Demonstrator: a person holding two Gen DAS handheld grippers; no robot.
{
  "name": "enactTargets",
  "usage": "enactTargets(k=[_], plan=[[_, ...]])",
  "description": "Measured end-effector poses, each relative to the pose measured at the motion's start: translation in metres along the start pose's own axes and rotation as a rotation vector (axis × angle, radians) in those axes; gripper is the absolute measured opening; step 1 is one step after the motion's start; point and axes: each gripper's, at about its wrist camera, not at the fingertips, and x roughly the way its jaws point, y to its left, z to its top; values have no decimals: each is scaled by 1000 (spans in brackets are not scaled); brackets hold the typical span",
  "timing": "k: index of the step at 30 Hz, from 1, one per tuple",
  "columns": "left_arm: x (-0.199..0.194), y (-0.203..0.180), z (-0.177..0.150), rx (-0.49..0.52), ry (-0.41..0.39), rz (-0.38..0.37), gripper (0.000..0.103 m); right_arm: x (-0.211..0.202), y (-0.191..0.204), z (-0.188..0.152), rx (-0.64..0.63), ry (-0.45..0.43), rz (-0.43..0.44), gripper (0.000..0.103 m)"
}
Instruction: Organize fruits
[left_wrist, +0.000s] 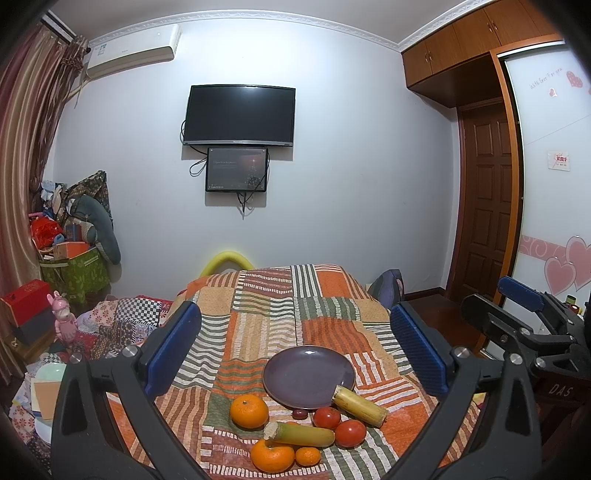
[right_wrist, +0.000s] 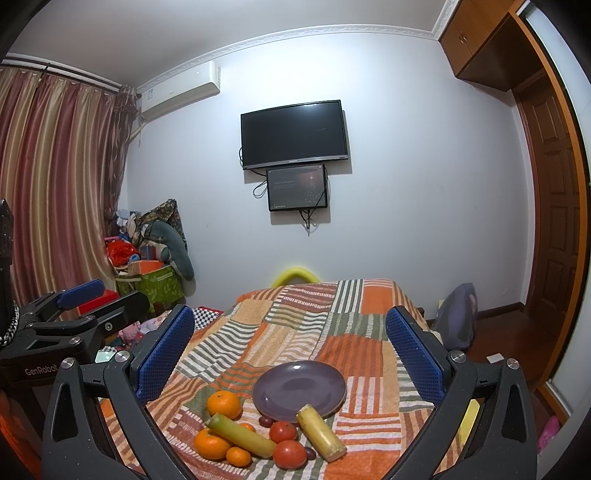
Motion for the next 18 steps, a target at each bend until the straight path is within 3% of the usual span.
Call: enactTargets(k=[18], plan=[[8,0,-8,-10,13,2,103,1,0,-5,11,1,5,103]])
